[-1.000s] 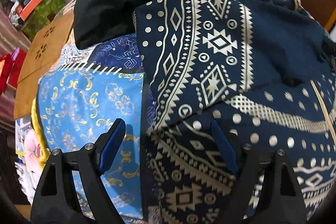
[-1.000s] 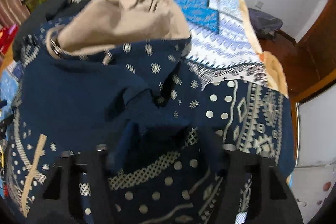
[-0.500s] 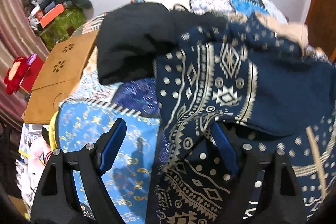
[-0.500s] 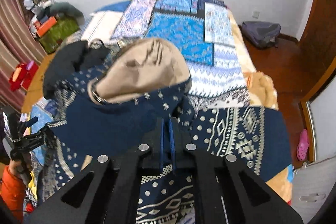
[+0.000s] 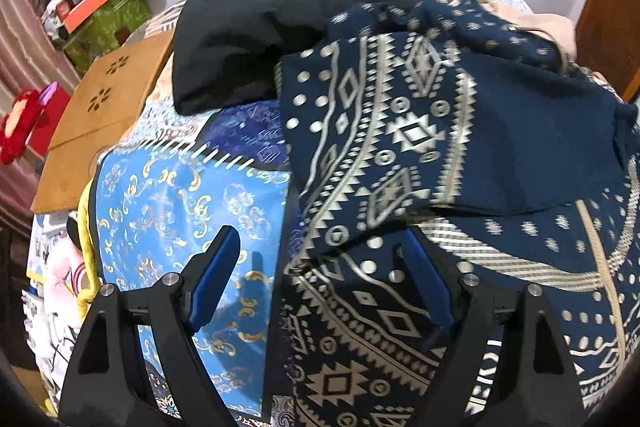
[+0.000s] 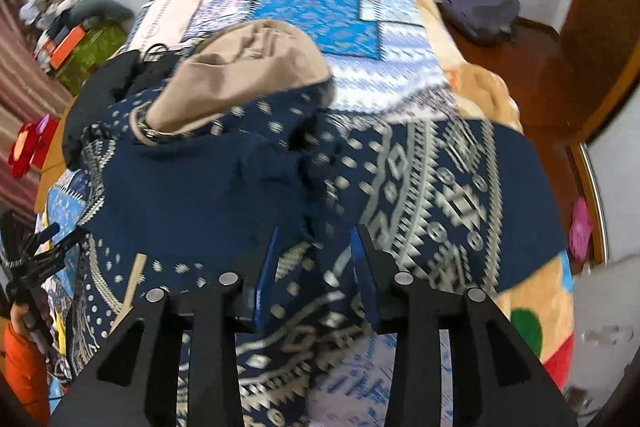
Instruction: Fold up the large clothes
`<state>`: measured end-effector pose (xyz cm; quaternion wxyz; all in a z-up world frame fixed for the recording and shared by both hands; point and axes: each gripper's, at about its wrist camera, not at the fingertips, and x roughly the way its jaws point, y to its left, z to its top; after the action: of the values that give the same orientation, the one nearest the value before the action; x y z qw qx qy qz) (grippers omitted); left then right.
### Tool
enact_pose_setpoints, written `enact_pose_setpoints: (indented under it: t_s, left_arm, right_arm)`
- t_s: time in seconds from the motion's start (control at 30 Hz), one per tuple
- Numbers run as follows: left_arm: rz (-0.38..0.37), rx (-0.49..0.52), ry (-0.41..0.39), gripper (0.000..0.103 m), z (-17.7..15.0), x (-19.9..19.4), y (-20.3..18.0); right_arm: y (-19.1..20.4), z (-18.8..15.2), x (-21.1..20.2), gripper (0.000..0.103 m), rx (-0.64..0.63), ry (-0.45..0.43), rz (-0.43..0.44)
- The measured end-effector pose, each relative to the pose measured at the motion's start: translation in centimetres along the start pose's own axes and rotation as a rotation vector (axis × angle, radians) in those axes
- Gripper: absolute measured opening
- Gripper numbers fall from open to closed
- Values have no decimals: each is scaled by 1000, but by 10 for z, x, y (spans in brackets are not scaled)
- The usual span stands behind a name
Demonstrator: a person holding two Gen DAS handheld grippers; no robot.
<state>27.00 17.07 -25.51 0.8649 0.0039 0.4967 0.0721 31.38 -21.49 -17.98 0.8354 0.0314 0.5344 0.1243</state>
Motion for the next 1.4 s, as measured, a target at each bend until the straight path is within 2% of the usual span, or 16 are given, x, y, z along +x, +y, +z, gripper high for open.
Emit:
enact_pose_setpoints:
  t_s: [0.13,0.2,0.27,0.3,0.5,0.7,0.83,1.1,1.13,1.2,1.27,1.3,1.33,1.4]
  left_arm:
    - [-40,18,-48,83,12,-18,-15]
    - [-70,30,-83,83,23,-30,-28]
    - [-97,44,-111,83,33,-39,-42]
    - [-109,50,-121,83,37,-42,-48]
    - [-186,88,-167,83,55,-56,-90]
    - [-215,122,-133,83,57,-45,-120]
    - [-214,127,-98,83,54,-35,-126]
    - [-205,90,-52,83,50,-19,-118]
    - [-203,87,-50,83,49,-18,-117]
    - [-198,83,-47,83,46,-18,-114]
    - [-192,85,-48,83,44,-19,-112]
    - [-186,88,-50,83,43,-20,-111]
    - [-184,89,-52,83,43,-20,-110]
    - [-177,96,-64,83,42,-24,-109]
  right_arm:
    - [-26,-11,-16,38,90,-24,2]
    - [-42,-16,-28,47,132,-50,-2]
    - [-61,-22,-41,63,200,-88,-5]
    - [-70,-26,-46,64,232,-107,-4]
    - [-128,-39,-56,65,418,-147,5]
    - [-170,-50,-25,65,581,-102,59]
    - [-184,-50,-1,65,623,-90,67]
    - [-213,-36,24,65,715,-127,39]
    - [-214,-34,25,65,718,-130,35]
    - [-215,-30,25,57,716,-135,8]
    - [-210,-26,24,23,690,-134,-39]
    - [-206,-24,21,15,666,-139,-59]
    - [-204,-23,18,9,649,-150,-53]
    - [-193,-21,4,9,604,-194,-52]
